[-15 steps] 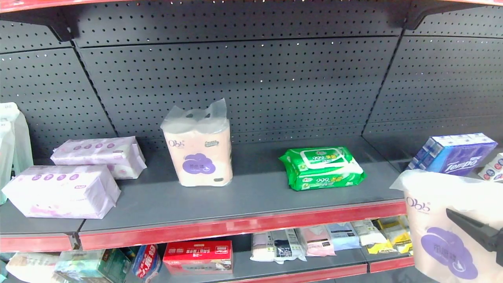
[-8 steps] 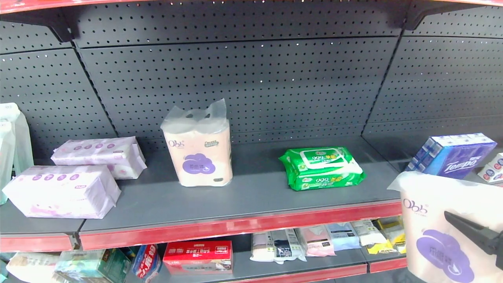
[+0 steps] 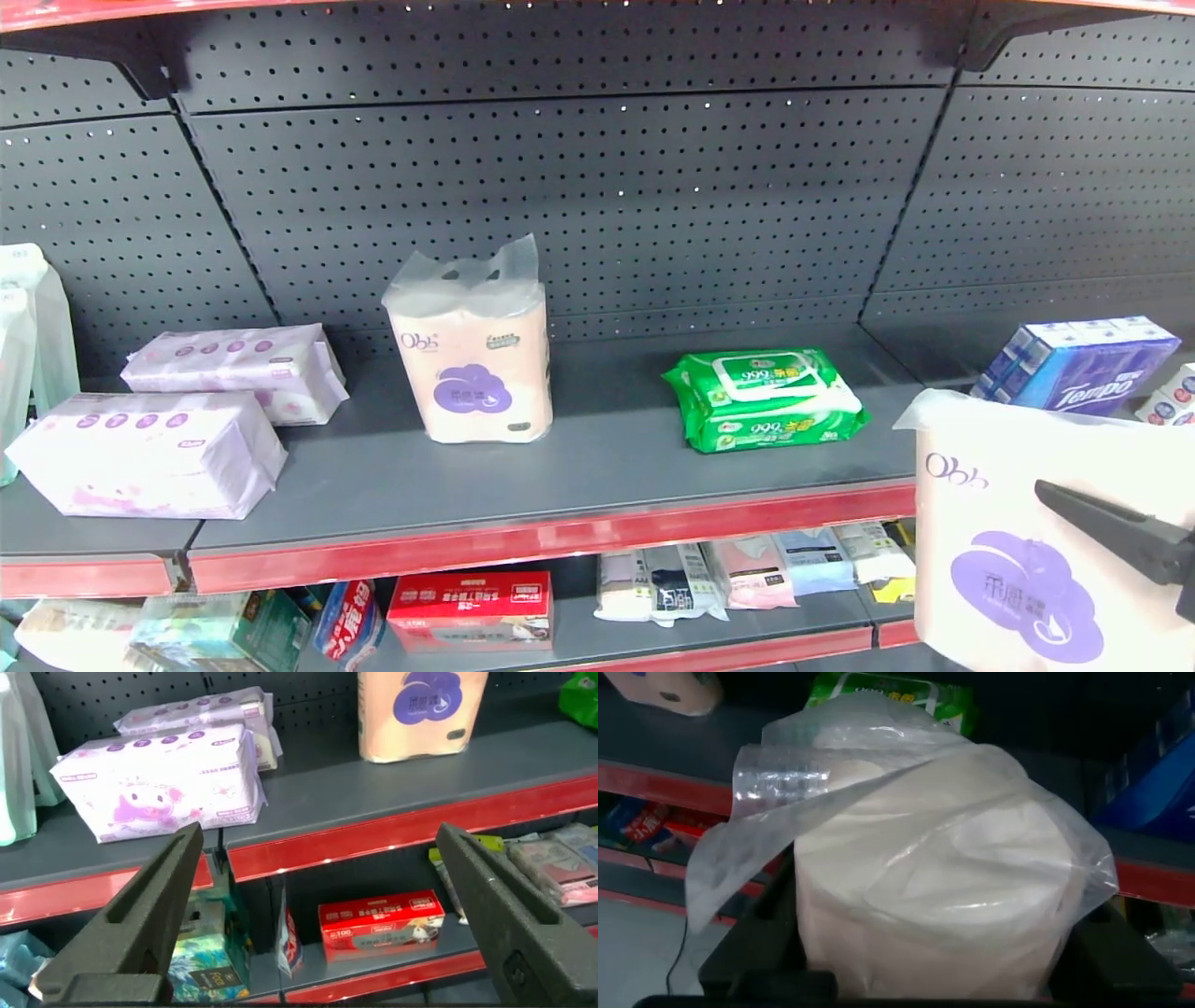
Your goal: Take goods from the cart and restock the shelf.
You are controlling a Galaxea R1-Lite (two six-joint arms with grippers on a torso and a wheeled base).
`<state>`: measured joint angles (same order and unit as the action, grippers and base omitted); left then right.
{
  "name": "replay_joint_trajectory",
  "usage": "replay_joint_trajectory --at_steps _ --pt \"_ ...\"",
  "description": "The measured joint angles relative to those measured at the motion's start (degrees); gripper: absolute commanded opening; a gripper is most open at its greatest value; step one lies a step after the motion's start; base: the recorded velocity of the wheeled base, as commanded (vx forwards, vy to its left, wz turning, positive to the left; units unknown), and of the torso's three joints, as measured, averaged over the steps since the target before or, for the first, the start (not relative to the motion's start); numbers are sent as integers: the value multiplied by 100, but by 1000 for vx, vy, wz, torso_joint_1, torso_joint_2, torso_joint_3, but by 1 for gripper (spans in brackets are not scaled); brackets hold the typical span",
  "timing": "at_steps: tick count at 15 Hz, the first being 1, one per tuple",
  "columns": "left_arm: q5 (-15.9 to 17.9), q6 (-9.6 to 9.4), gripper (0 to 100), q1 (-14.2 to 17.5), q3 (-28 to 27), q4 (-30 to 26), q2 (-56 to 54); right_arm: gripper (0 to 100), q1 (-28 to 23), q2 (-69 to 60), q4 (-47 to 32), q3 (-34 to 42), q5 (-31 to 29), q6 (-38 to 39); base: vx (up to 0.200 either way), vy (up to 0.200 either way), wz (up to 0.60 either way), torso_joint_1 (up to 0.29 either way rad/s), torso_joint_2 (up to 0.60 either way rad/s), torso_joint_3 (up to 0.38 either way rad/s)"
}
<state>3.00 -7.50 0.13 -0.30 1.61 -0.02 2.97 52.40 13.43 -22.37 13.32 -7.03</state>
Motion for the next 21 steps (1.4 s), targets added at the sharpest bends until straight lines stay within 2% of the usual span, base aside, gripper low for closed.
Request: replay_joint_trajectory --at_steps 4,7,10,11,14,17,18,21 --pt "79 0 100 0 -126 -44 121 0 11 28 5 13 20 17 0 0 0 0 0 0" --pt "63 189 100 -4 -768 -66 873 0 2 74 0 0 -2 -10 0 0 0 0 0 0" --pt "-254 340 100 28 -1375 24 2060 0 -11 146 -2 -69 -230 -27 0 0 0 0 0 0" --pt "-224 430 100 30 -1457 161 2430 0 -11 168 0 -106 -290 -27 0 0 0 0 0 0" --pt "332 514 100 20 -1415 424 3299 0 -91 269 2 -265 -332 -27 0 0 0 0 0 0" --pt "1046 455 100 102 -1413 1563 4512 0 -346 502 5 -568 -339 -35 0 0 0 0 0 0" --pt "1307 325 100 210 -1415 2124 5019 0 -396 562 -2 -627 -334 -35 0 0 0 0 0 0" --pt "2522 -429 100 813 -1498 3952 6726 0 -514 669 -9 -627 -334 -71 0 0 0 0 0 0"
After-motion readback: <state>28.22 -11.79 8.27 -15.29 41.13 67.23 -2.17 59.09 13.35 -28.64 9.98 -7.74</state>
